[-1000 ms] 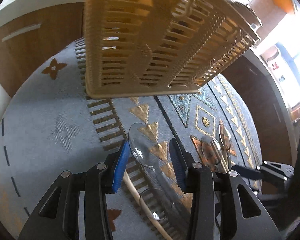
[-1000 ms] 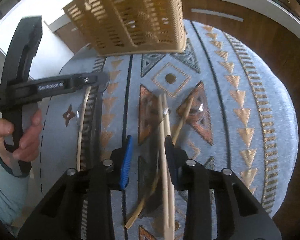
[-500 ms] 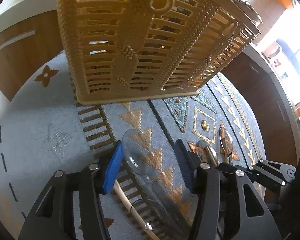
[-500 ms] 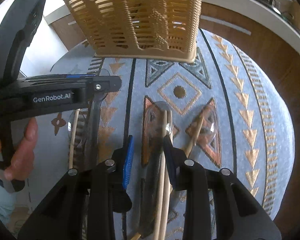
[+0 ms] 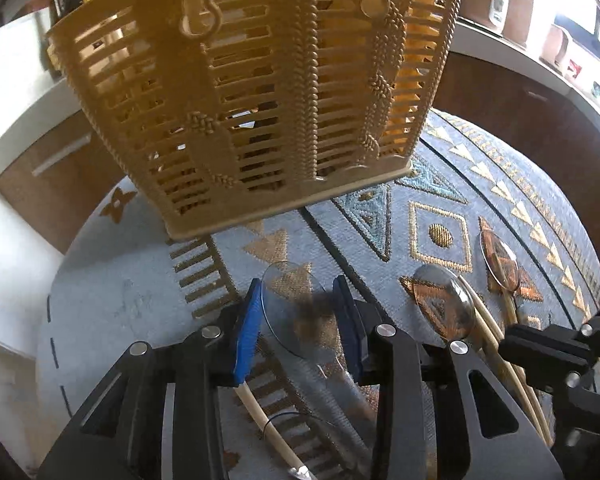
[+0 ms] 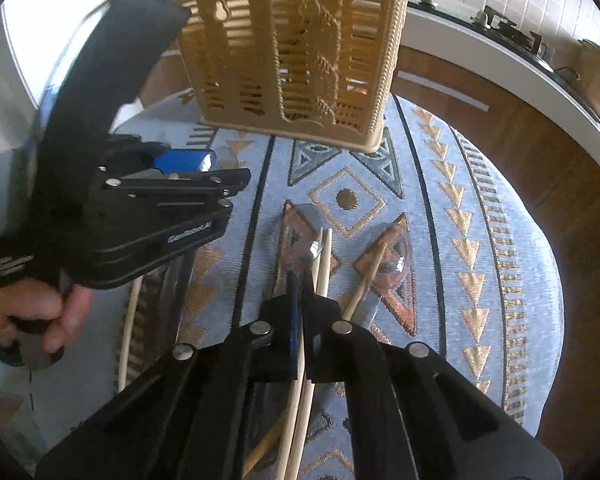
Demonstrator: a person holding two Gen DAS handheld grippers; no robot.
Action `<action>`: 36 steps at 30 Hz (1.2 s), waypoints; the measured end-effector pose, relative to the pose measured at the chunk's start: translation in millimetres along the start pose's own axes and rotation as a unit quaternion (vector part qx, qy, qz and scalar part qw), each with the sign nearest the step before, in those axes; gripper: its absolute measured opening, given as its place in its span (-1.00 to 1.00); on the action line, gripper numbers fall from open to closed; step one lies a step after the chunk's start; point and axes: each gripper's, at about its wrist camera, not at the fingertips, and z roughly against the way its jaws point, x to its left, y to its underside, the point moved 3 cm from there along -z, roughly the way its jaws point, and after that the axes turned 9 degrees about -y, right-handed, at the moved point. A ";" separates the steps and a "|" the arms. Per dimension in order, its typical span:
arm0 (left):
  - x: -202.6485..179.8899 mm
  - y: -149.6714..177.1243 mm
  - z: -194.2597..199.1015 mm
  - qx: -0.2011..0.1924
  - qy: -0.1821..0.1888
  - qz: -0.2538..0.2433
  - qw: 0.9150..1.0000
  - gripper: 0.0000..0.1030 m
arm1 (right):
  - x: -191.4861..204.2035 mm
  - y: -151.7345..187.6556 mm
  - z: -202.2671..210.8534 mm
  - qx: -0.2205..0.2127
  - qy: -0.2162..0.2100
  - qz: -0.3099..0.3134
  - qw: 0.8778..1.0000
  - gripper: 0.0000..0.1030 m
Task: Organize utensils
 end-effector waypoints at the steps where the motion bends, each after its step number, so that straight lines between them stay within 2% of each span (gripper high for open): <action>1: -0.5 0.4 0.9 -0.001 0.001 0.003 1.000 -0.38 | -3.2 1.2 1.5 0.002 -0.007 -0.002 1.000 -0.98; 5: 1.9 6.1 4.4 -0.003 0.009 -0.003 1.000 -0.39 | -9.6 9.7 1.6 0.036 -0.078 -0.042 0.995 -0.96; 7: 7.0 9.4 6.1 -0.001 0.015 -0.005 1.000 -0.39 | -8.9 9.6 -3.5 0.046 -0.084 -0.048 0.994 -0.95; 9: 18.6 11.0 4.5 0.001 0.025 -0.012 1.000 -0.39 | -10.8 10.3 -8.3 0.055 -0.069 -0.047 0.995 -0.89; 10: 20.7 12.4 5.1 0.001 0.025 -0.015 1.000 -0.39 | -10.7 11.2 -8.8 0.054 -0.067 -0.047 0.995 -0.82; 12: 26.1 15.3 6.4 0.003 0.026 -0.017 0.999 -0.40 | -10.8 8.6 -11.4 0.054 -0.064 -0.049 0.995 -0.55; 13: 29.7 15.5 6.5 0.004 0.031 -0.016 0.999 -0.40 | -11.6 7.6 -11.9 0.054 -0.062 -0.050 0.995 -0.25; 14: 37.1 16.2 5.9 0.004 0.034 -0.015 0.999 -0.40 | -11.5 5.8 -14.0 0.053 -0.058 -0.051 0.996 -0.11; 16: 44.1 16.3 6.0 0.007 0.047 -0.007 0.999 -0.40 | -12.4 2.7 -20.2 0.064 -0.039 -0.047 0.996 -0.12; 22: 63.7 13.4 0.3 0.009 0.077 0.004 0.997 -0.40 | -11.9 -14.5 -35.3 0.075 -0.017 -0.054 0.996 -0.21; 25: 70.5 16.5 2.7 0.007 0.088 0.003 0.996 -0.40 | -3.7 -28.5 -46.9 0.090 0.012 -0.041 0.995 -0.21; 27: 74.7 17.7 4.1 0.005 0.093 0.004 0.996 -0.40 | 3.4 -33.7 -50.6 0.100 0.025 -0.037 0.994 -0.40; 28: 75.5 17.2 5.3 0.003 0.095 0.005 0.996 -0.40 | 5.0 -36.4 -52.0 0.103 0.027 -0.033 0.994 -0.57; 29: 78.1 16.7 7.9 -0.003 0.097 0.007 0.995 -0.40 | 4.1 -37.3 -54.0 0.105 0.022 -0.034 0.994 -0.82; 32: 85.1 17.4 23.5 -0.018 0.106 0.015 0.994 -0.40 | 1.1 -39.6 -54.6 0.096 0.002 -0.048 0.994 -0.81; 36: 103.9 17.2 47.9 -0.053 0.118 0.028 0.991 -0.40 | -1.7 -32.7 -38.1 0.055 -0.038 -0.052 0.996 -0.81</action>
